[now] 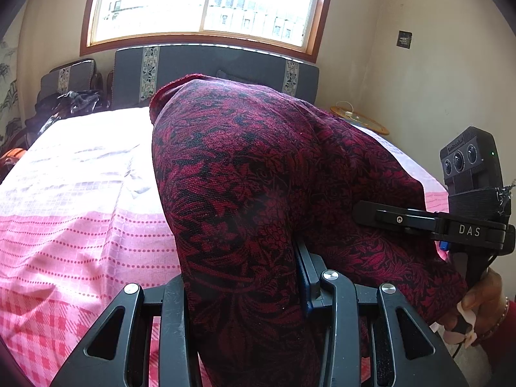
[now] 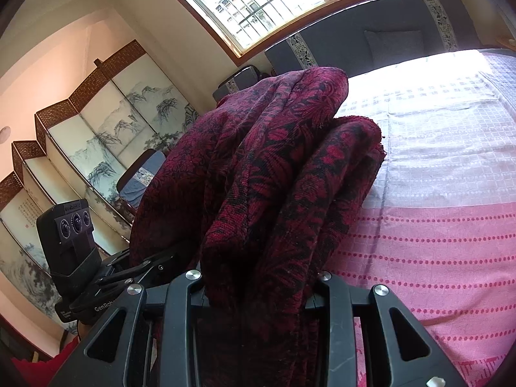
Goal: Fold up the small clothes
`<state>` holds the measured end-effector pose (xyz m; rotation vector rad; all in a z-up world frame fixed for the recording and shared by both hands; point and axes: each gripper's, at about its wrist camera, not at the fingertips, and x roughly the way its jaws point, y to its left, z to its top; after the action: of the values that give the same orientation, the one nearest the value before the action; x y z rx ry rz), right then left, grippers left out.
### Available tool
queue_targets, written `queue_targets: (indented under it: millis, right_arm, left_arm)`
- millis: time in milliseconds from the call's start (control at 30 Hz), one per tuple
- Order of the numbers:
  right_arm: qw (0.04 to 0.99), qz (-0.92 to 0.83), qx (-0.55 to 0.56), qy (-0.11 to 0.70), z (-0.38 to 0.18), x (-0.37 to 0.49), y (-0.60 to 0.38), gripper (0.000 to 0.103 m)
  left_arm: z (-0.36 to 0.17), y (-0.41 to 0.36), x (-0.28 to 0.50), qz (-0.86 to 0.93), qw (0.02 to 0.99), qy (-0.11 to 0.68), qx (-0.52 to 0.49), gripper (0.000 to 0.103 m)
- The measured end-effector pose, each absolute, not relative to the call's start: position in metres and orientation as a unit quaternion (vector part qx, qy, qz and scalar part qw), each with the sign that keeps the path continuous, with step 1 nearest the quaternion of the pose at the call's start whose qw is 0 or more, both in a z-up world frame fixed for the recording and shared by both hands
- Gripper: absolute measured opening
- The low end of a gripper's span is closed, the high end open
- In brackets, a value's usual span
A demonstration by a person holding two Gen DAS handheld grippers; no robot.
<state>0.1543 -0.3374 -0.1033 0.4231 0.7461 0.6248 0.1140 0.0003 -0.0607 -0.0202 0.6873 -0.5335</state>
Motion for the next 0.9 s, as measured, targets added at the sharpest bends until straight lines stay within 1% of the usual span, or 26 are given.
queue_targets:
  millis: [700, 900]
  right_arm:
    - [0.854, 0.300, 0.199, 0.376, -0.125, 0.148, -0.335, 0.030]
    - [0.850, 0.292, 0.195, 0.393, -0.130, 0.151, -0.333, 0.030]
  left_arm:
    - [-0.089, 0.001, 0.113, -0.255, 0.904, 0.343, 0.000, 0.039]
    - [-0.095, 0.000, 0.111, -0.248, 0.905, 0.345, -0.001, 0.041]
